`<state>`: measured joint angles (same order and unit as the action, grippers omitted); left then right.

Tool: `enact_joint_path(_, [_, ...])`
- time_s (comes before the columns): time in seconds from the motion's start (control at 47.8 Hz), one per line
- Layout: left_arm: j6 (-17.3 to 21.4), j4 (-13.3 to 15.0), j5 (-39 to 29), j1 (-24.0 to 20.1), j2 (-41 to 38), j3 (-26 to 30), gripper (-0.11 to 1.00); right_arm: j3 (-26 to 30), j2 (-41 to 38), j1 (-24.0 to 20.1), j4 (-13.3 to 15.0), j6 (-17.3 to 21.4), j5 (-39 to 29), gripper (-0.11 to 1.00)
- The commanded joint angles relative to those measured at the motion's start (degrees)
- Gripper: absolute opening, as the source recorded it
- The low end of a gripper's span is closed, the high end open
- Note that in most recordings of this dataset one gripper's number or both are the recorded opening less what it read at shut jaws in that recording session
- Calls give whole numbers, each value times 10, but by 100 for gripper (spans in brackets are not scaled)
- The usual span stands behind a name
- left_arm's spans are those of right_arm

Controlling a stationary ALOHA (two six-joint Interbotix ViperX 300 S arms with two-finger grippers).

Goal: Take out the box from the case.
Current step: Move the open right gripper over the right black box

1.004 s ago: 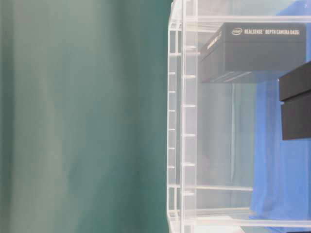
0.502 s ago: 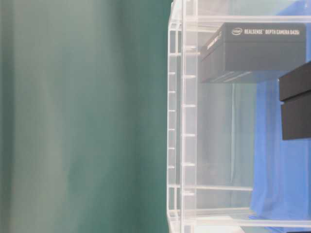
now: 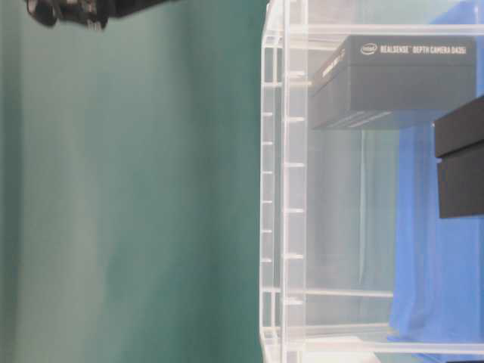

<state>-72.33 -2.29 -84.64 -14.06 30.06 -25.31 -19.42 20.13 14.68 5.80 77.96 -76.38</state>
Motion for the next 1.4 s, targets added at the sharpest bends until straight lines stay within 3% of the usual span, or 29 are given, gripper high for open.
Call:
enact_joint_path(0.0, [1,1,2,-1,3,16,96,33,-18,-4,-1,-1,10,89])
enact_joint_path(0.439, [2,1,4,-1,3,18,96,142,-127,-18,-1,-3,11,89])
enact_joint_path(0.816, [4,1,6,-1,6,18,96,204,-183,-28,-4,-4,11,89])
enact_joint_path(1.381, [4,0,6,-1,11,18,96,216,-195,-29,-4,-5,5,89])
